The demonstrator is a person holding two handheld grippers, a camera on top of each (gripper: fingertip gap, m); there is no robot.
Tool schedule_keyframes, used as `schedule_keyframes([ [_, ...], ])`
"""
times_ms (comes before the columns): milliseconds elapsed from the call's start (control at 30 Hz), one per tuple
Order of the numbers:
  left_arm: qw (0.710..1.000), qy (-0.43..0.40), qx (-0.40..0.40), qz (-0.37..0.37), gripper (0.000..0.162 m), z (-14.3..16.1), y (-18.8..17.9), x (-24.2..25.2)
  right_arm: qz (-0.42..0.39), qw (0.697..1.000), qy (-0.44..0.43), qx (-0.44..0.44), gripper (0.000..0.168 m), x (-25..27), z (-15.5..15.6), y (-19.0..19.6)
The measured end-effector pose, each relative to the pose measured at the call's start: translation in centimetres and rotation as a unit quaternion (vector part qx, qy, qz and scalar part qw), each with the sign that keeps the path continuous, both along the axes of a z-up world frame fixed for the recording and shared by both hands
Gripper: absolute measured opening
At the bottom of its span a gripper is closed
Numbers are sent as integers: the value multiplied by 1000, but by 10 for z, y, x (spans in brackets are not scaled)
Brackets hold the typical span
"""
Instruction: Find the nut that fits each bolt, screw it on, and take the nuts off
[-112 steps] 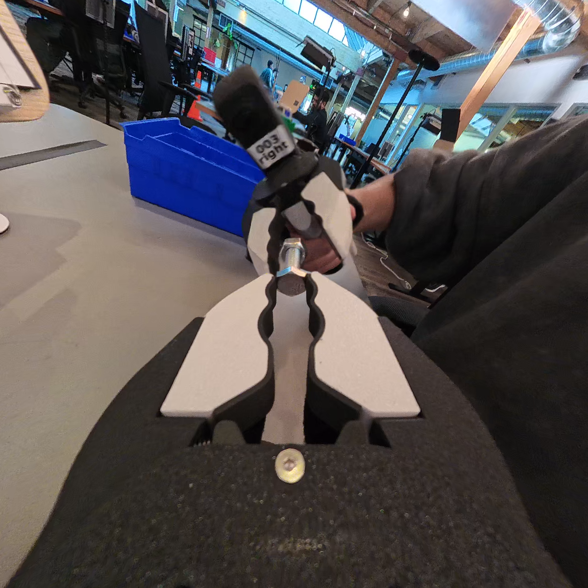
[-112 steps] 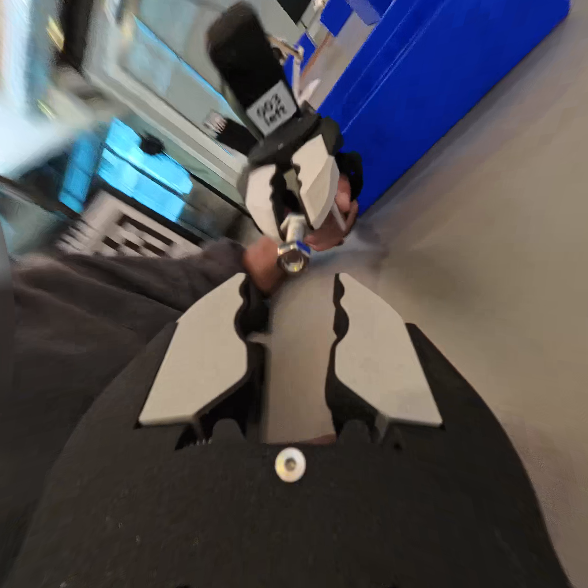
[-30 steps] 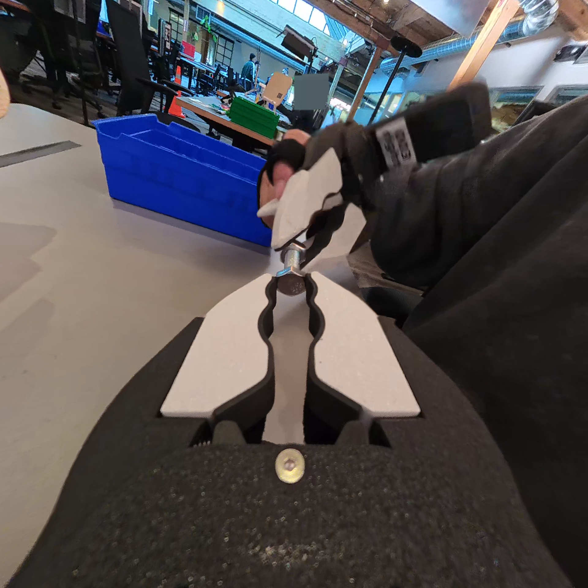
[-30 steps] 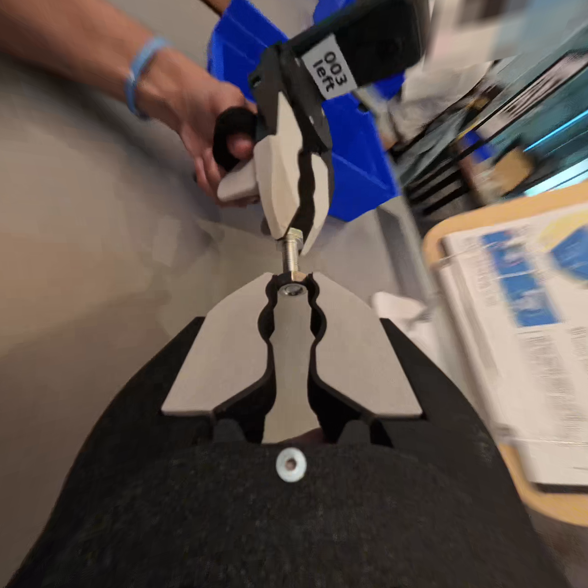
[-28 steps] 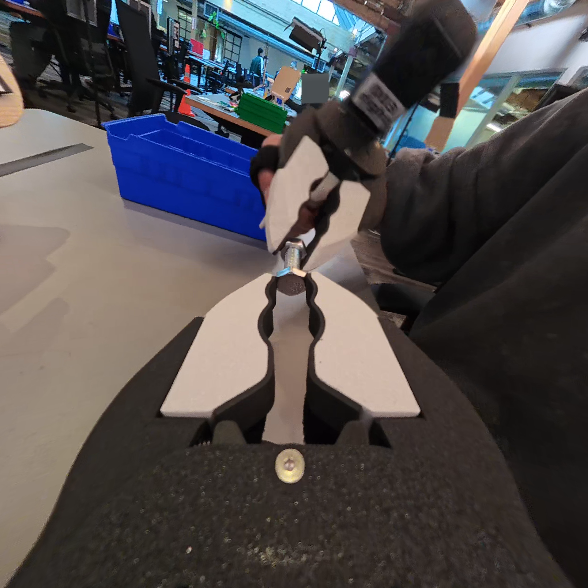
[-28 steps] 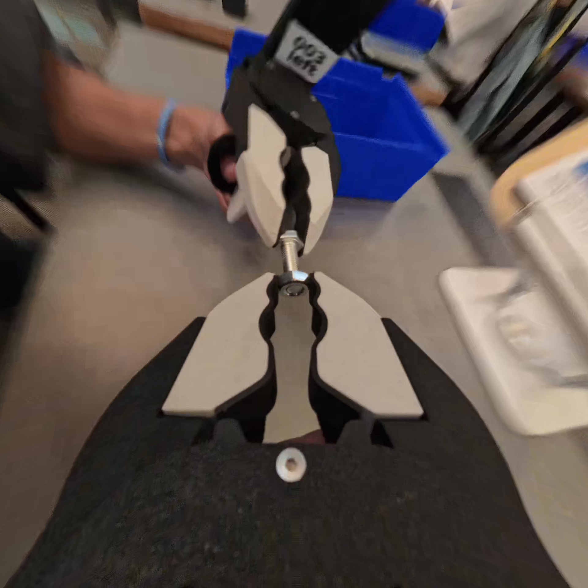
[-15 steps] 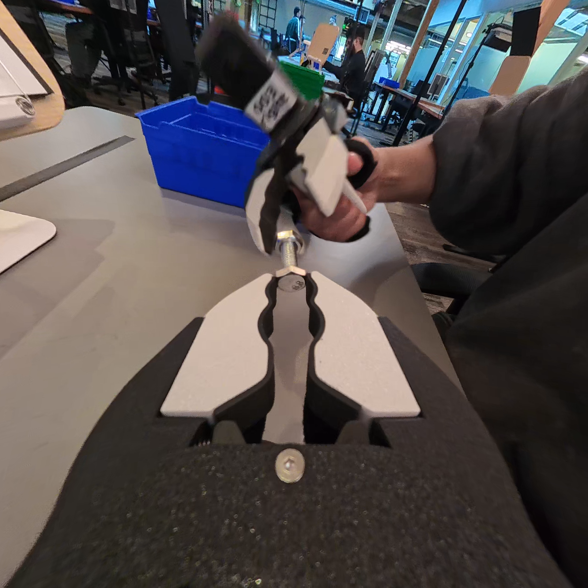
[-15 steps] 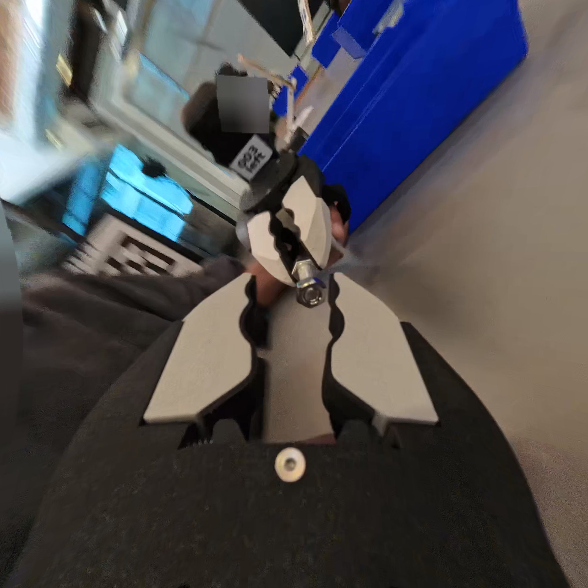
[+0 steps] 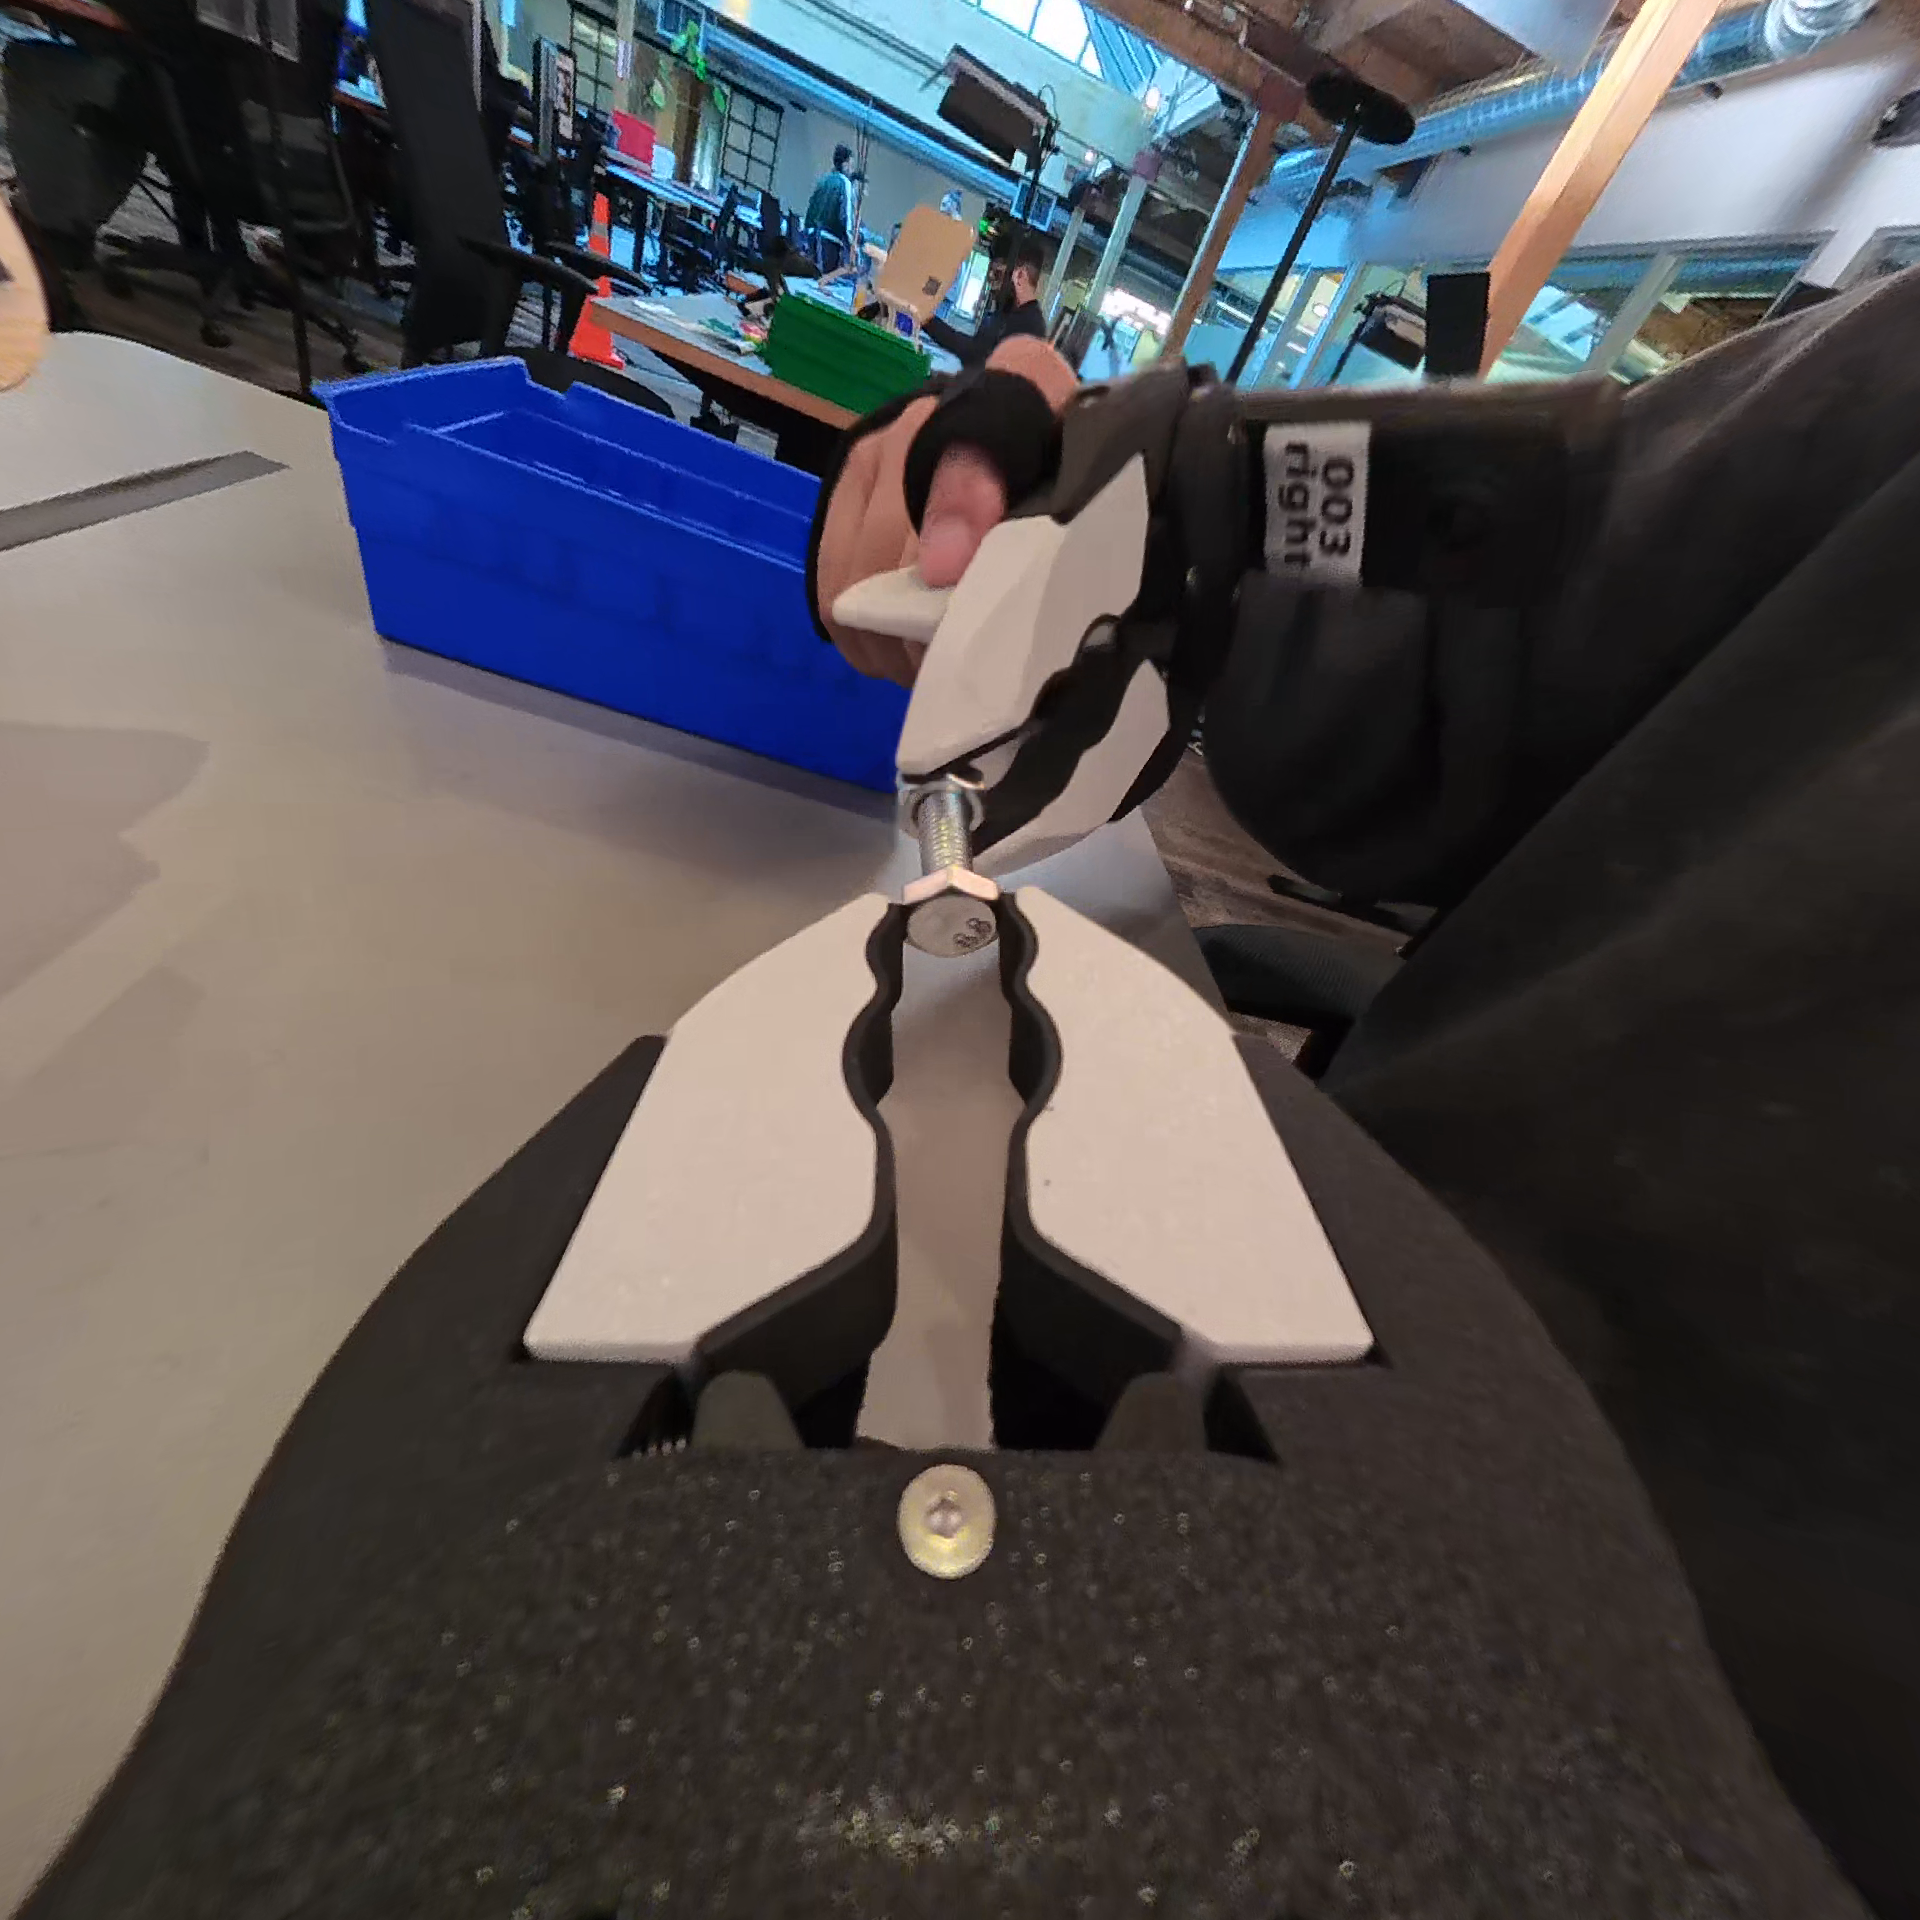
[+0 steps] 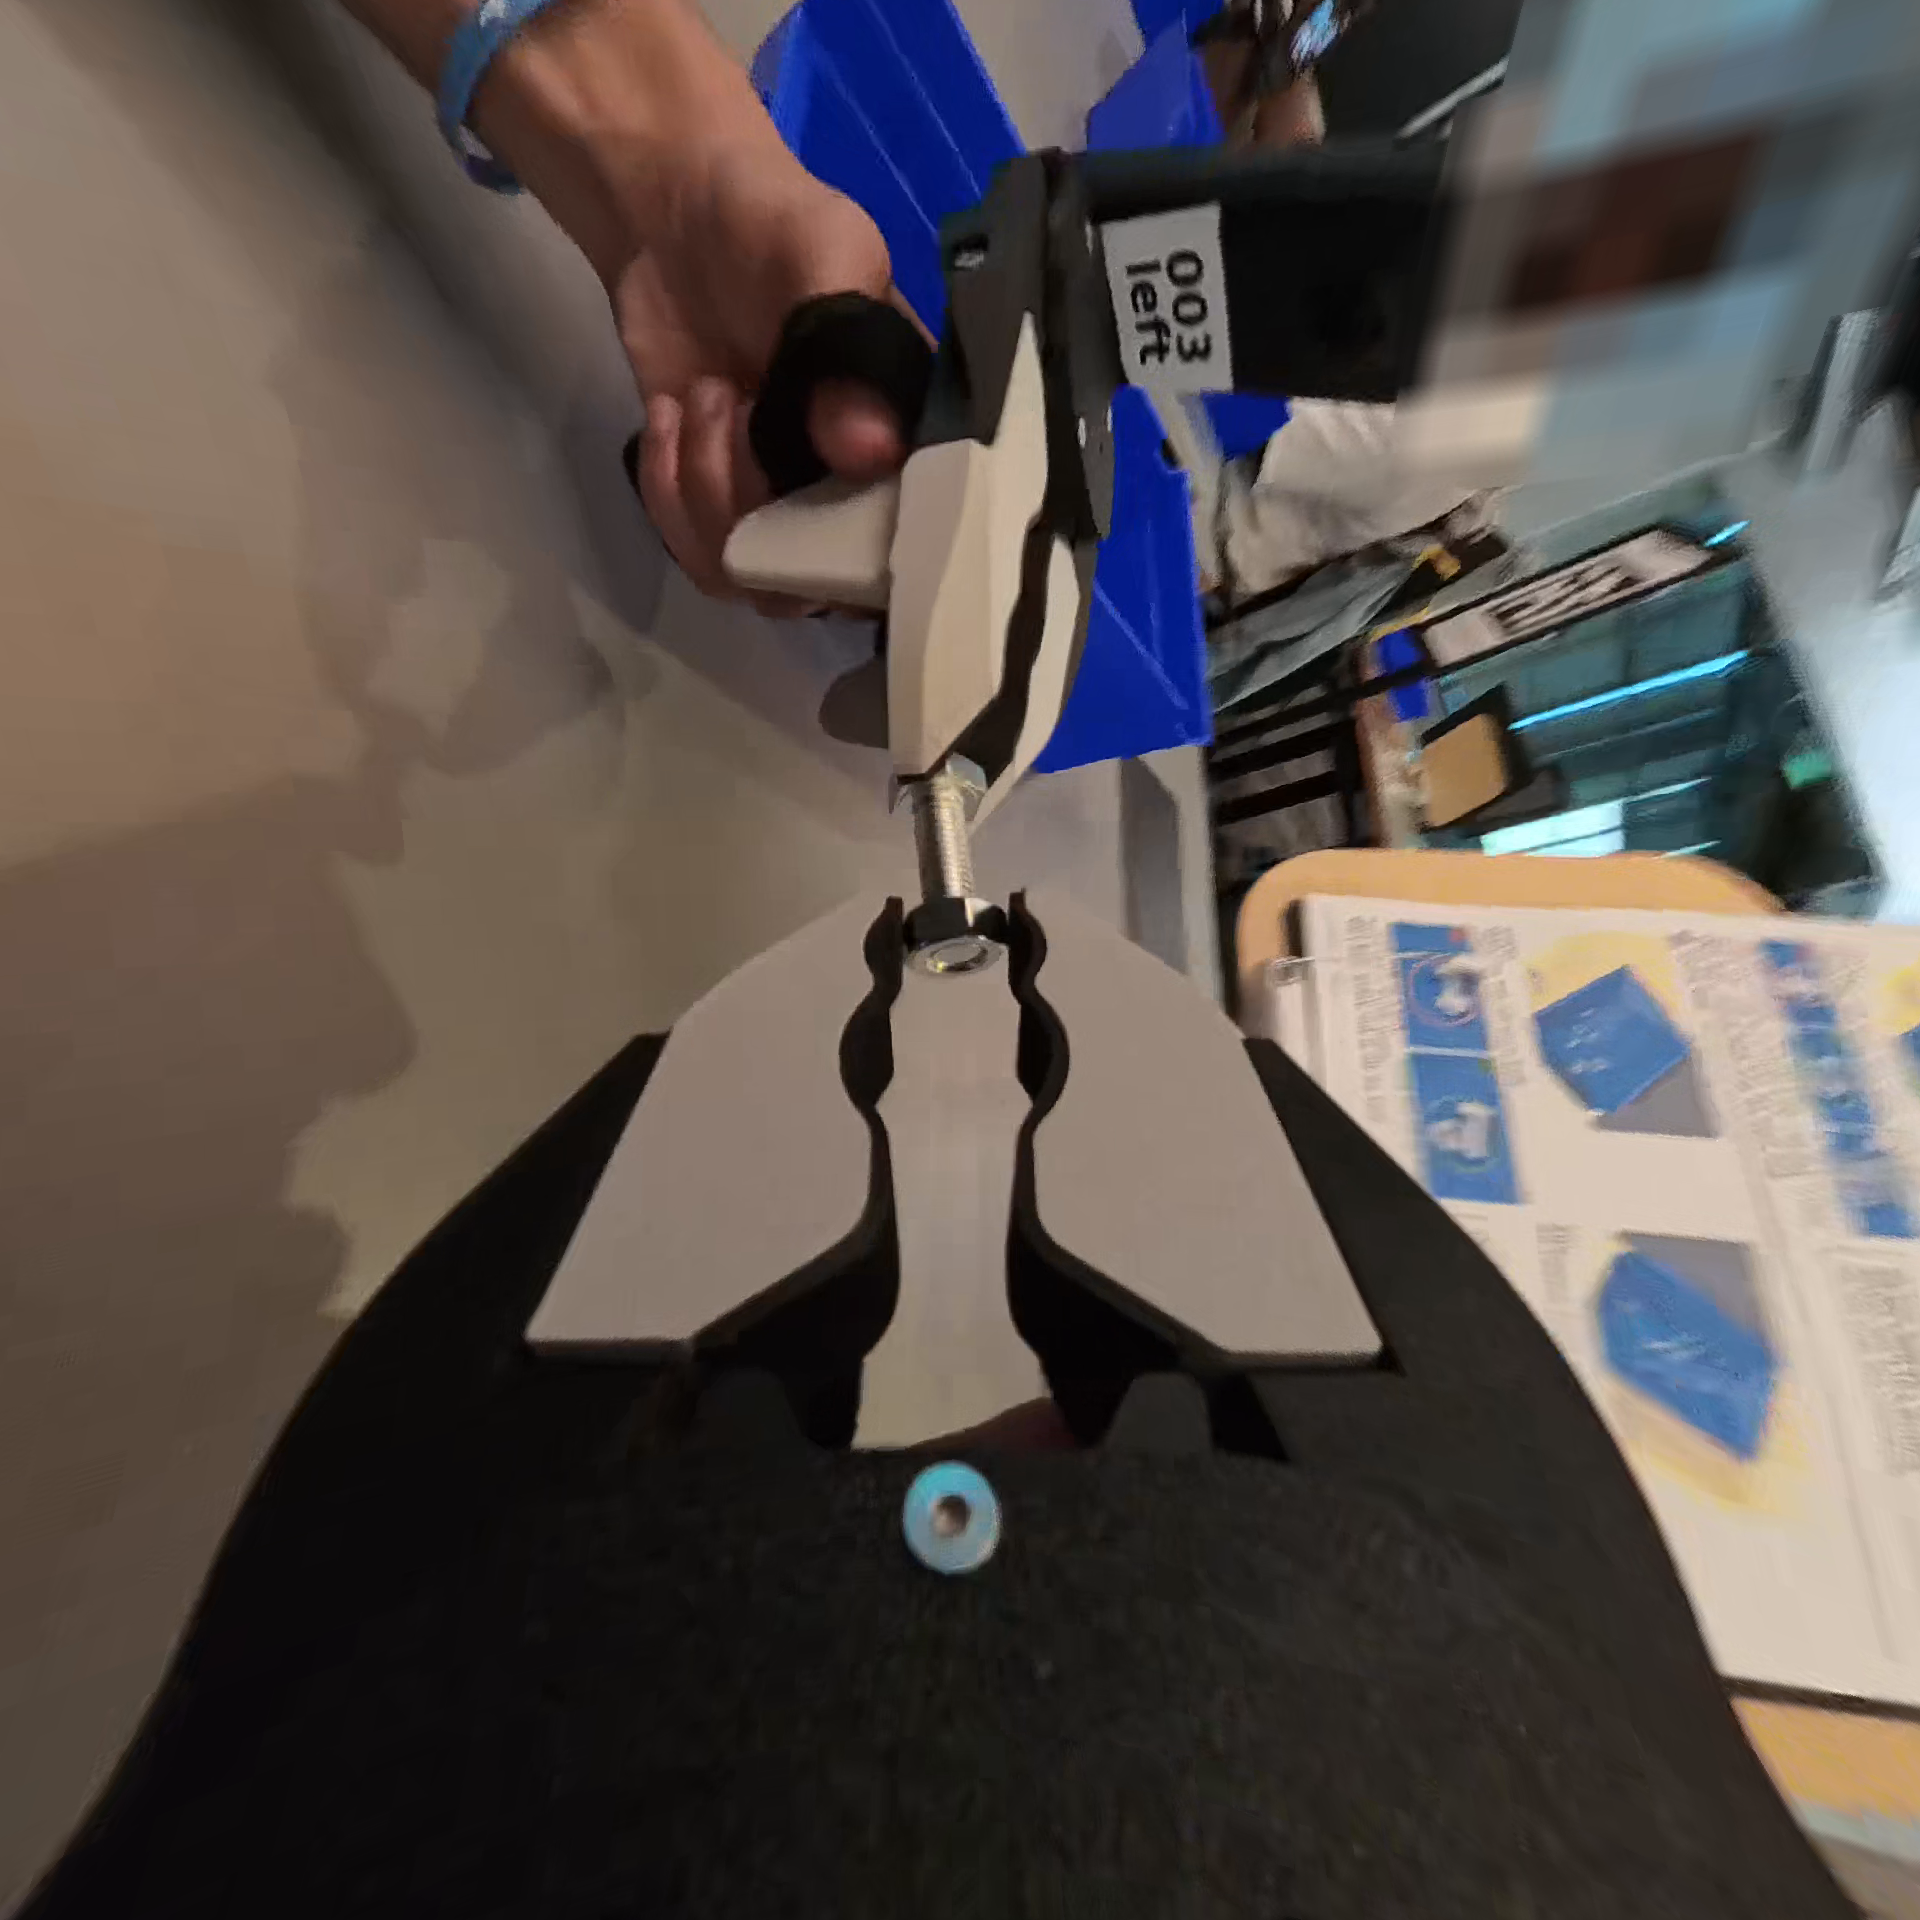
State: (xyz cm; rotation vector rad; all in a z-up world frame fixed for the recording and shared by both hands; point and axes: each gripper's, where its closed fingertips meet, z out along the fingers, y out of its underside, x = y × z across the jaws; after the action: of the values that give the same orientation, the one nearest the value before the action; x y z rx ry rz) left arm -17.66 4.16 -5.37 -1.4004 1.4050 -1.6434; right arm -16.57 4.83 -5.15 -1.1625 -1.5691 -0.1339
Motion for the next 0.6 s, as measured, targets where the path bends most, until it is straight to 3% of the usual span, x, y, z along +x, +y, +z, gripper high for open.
schedule_keyframes([
  [67, 1000, 1, 9, 3, 17, -1, 1, -1, -9, 992, 56, -110, 19, -2, -2, -1],
  [133, 999, 6, 36, 25, 17, -2, 6, 0, -45, 951, 132, -276, 19, -1, -7, 2],
  [200, 998, 3, 50, 37, 17, -2, 8, 0, -74, 839, 245, -480, 19, -3, -6, 4],
  [267, 997, 2, 60, 44, 17, -1, 9, 1, -83, 674, 343, -648, 19, -3, -2, 4],
  [333, 995, 16, 79, 57, 17, -6, 11, 3, -100, 507, 396, -759, 18, -1, -7, 7],
  [367, 994, 22, 84, 62, 17, -9, 12, 4, -108, 458, 418, -777, 18, 0, -11, 9],
  [400, 994, 27, 83, 60, 17, -11, 12, 4, -111, 438, 426, -784, 22, 0, -13, 9],
  [433, 995, 24, 77, 57, 17, -10, 12, 4, -101, 457, 424, -775, 25, 0, -13, 8],
  [533, 998, 12, 47, 48, 17, -5, 12, 2, -66, 580, 418, -696, 41, 0, 0, 9],
  [600, 999, 4, 30, 44, 17, -2, 13, 0, -82, 728, 358, -579, 51, 4, -1, 13],
])
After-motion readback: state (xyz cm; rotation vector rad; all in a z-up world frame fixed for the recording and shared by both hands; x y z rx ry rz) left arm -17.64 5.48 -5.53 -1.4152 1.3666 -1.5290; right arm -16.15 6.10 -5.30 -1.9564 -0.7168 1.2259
